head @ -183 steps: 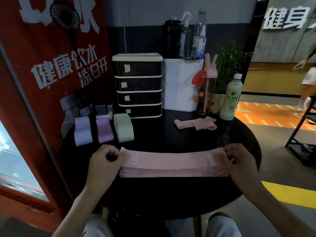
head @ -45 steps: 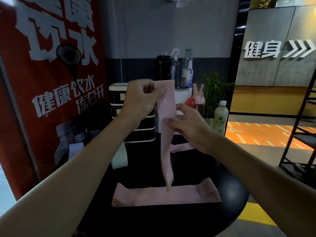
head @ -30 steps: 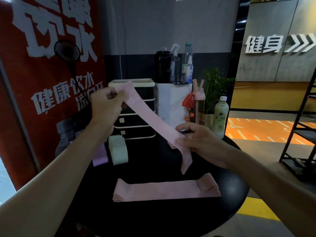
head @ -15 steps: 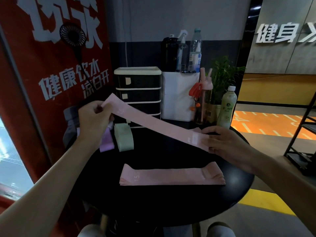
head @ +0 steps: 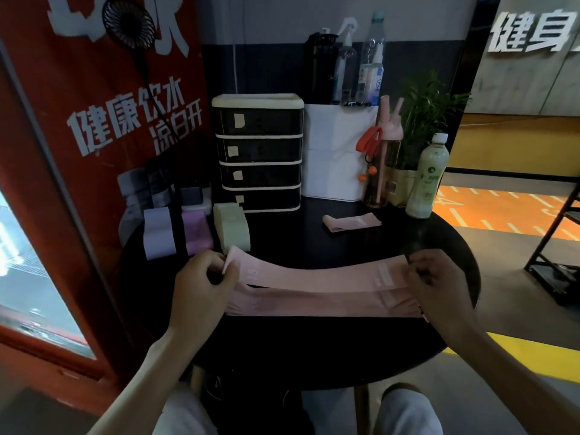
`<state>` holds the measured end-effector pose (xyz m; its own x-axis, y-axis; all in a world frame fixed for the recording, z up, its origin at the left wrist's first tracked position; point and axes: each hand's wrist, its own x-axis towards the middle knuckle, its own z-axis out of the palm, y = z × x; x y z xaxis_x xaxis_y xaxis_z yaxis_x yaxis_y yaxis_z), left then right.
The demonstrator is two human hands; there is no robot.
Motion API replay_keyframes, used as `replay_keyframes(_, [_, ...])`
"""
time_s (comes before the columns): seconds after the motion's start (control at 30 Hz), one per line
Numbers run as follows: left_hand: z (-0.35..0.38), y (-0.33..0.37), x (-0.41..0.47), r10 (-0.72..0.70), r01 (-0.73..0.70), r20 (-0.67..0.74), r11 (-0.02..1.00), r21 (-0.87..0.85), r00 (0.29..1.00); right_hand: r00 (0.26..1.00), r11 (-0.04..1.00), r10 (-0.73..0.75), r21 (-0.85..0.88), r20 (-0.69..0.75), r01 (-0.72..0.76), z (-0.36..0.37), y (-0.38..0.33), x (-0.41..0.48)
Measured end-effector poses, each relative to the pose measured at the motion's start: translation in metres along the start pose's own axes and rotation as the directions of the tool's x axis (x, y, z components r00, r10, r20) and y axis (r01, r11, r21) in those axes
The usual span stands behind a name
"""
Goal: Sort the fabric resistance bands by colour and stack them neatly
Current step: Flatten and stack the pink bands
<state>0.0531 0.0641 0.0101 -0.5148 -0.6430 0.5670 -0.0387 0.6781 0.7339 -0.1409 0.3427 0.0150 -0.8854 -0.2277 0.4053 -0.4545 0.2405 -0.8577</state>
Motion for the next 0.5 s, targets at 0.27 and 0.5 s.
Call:
replay_keyframes(0.27, [0.004, -0.006, -0.007, 0.165, -0.173, 0.064, 0.971, 0.167, 0.984, 0.997, 0.995, -0.072, -0.071, -0.016, 0.070, 0.003, 0.009, -0.009])
replay_keyframes(0.5, [0.004, -0.010, -0.009, 0.185, -0.208, 0.115, 0.948, 0.241, 0.976, 0.998, 0.994, -0.066, -0.088, -0.008, 0.065, 0.004, 0.014, -0.009])
